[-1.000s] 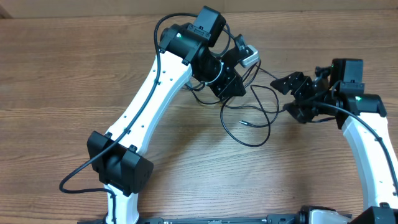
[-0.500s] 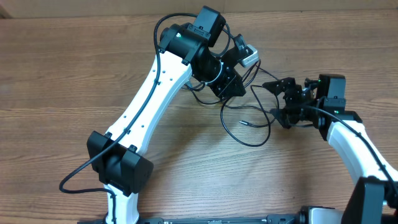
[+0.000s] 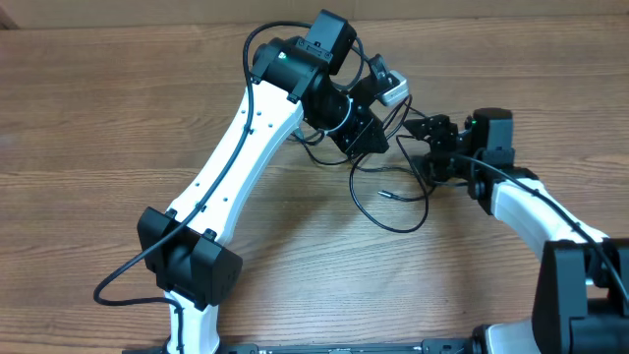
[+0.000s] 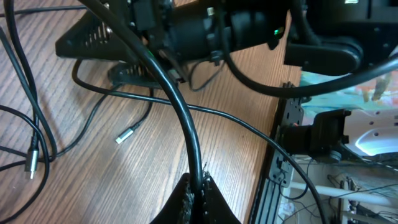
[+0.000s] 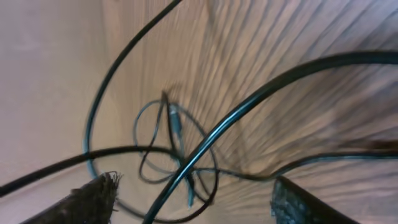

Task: Untangle cables

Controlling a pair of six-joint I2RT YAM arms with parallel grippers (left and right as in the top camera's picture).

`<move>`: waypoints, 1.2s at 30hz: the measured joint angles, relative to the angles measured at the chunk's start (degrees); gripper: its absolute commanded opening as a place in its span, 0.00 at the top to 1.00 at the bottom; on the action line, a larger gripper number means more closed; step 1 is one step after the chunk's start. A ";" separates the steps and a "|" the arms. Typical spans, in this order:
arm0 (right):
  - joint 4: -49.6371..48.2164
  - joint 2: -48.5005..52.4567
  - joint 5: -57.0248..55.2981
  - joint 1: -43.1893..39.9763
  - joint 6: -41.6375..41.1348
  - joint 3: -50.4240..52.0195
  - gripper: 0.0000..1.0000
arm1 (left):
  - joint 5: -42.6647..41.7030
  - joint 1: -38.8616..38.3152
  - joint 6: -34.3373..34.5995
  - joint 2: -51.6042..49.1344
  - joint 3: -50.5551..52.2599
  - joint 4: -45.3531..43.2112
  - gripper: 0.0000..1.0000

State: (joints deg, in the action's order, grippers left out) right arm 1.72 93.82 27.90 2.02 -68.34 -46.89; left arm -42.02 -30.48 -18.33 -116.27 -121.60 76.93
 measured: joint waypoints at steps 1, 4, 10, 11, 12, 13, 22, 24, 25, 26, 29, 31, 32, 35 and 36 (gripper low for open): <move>-0.35 0.37 -0.79 0.26 -0.55 0.02 0.45 | 0.00 0.00 0.00 0.00 0.00 0.24 0.96; -2.40 1.25 -2.64 0.33 -1.38 0.11 0.79 | -0.02 0.00 0.15 0.00 0.00 0.63 0.96; -7.06 1.29 -2.73 0.31 -1.40 0.13 0.94 | 0.02 0.00 0.17 0.00 0.00 0.70 0.96; -7.80 1.29 -2.58 0.33 -1.18 0.13 0.84 | 0.02 0.00 0.17 0.00 0.00 0.70 0.96; -8.35 1.29 -2.51 0.33 -1.22 0.13 0.74 | 0.00 0.00 0.17 0.00 0.00 0.70 0.96; -8.48 1.29 -2.38 0.33 -1.07 0.13 0.70 | 0.02 0.00 0.17 0.00 0.00 0.70 0.96; -5.05 1.29 -2.71 0.09 -0.44 0.15 0.21 | 0.02 0.00 0.17 0.00 0.00 0.66 0.96; -4.52 1.29 -2.51 -0.48 -0.28 0.15 0.12 | 0.02 0.00 0.15 0.00 0.00 0.61 0.96; -4.26 1.29 -2.29 -0.85 -0.26 0.15 0.08 | 0.02 0.00 0.17 0.00 0.00 0.52 0.96; -3.87 1.29 -1.92 -1.20 -0.44 0.15 0.05 | 0.02 0.00 0.15 0.00 0.00 0.42 0.96; -1.90 1.29 -1.31 -1.55 -0.48 0.11 0.01 | 0.00 0.00 0.11 0.00 0.00 0.26 0.96; -1.36 1.64 -1.31 -0.79 -0.90 0.15 0.00 | -0.13 0.00 -0.04 0.00 0.00 0.33 0.96; -2.08 2.47 -1.29 0.31 -1.88 0.15 0.00 | -0.68 -0.02 -0.57 0.00 0.00 0.83 0.96; -5.25 4.55 -1.29 1.75 -5.18 0.17 0.00 | -2.16 -0.02 -2.45 0.00 0.00 2.27 0.96; -6.05 5.22 -1.29 2.08 -6.32 0.17 0.00 | -2.56 -0.02 -2.95 0.00 0.00 2.84 0.96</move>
State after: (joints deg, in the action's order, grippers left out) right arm -4.34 99.04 26.61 4.10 -74.65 -46.72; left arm -44.58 -30.50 -21.28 -116.27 -121.60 79.77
